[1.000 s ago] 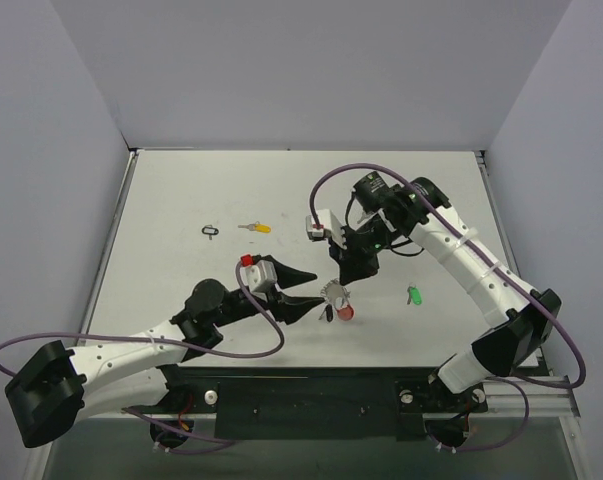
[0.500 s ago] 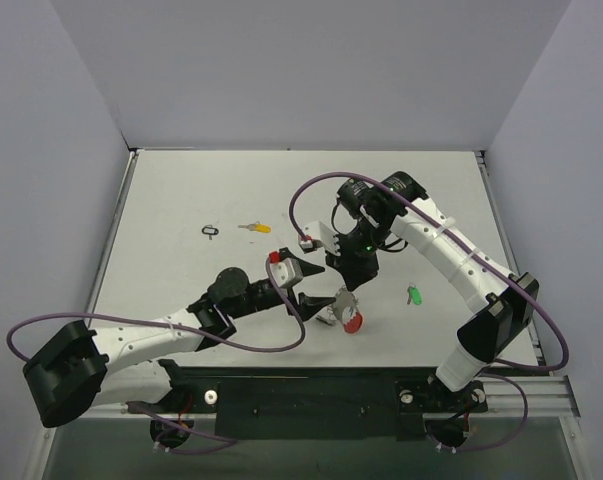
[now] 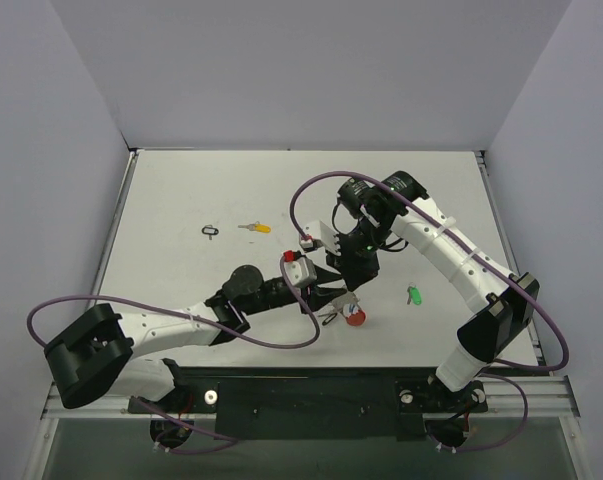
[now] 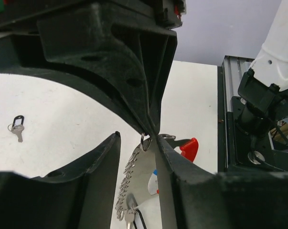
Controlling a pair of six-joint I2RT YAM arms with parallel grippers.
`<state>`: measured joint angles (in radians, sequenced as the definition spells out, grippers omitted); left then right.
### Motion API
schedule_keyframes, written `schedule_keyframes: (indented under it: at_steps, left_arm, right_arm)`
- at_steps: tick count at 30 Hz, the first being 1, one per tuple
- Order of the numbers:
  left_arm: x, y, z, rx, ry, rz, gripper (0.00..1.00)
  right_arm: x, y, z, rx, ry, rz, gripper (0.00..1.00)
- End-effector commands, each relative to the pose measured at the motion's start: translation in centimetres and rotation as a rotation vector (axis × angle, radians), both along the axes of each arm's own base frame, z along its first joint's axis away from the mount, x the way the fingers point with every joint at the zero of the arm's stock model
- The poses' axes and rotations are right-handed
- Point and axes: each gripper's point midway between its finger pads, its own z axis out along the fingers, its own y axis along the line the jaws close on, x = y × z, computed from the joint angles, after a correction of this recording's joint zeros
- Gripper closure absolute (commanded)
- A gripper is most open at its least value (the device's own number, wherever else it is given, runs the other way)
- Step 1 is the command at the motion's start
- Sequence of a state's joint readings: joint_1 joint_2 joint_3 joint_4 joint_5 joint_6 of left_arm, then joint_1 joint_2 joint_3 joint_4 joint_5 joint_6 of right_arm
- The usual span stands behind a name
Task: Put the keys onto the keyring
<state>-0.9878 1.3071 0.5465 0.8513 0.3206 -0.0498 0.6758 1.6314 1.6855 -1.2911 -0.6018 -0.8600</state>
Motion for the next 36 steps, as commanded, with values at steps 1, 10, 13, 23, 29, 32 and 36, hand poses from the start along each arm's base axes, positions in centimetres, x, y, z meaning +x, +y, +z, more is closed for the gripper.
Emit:
schedule_keyframes:
  at_steps: [1,10,13,23,29,32,36]
  left_arm:
    - [-0.5,-1.1,3.5,-0.099,-0.054,-0.049,0.61]
    - [-1.0,-1.4,2.6,-0.071,-0.03,-0.084,0.76]
    - [-1.1,-1.5,2.4,-0.061,-0.029,-0.095,0.76]
    - [-1.6,-1.8,2.0,-0.034,-0.014,-0.132,1.0]
    - [-1.3,-0.8,3.0,-0.119,0.022,-0.073,1.0]
    - [-1.2,-0.2,3.7,-0.181,0.036,-0.048,1.0]
    - [-1.3,0.3,4.6,-0.251,0.042,-0.034,1.0]
  right_arm:
    - [-1.5,-0.6,0.9,-0.003,0.064,-0.009,1.0]
    - [-1.4,-0.6,0.9,0.001,0.064,-0.011,1.0]
    - [-1.4,-0.6,0.9,0.002,0.063,-0.009,1.0]
    - [-1.4,-0.7,1.0,0.012,0.068,-0.017,1.0]
    - [-1.3,-0.8,1.8,0.089,0.079,-0.038,0.87]
    - [-1.5,-1.3,2.2,0.139,0.081,-0.04,0.76]
    - [-1.1,-1.9,2.7,0.249,0.059,-0.025,0.68]
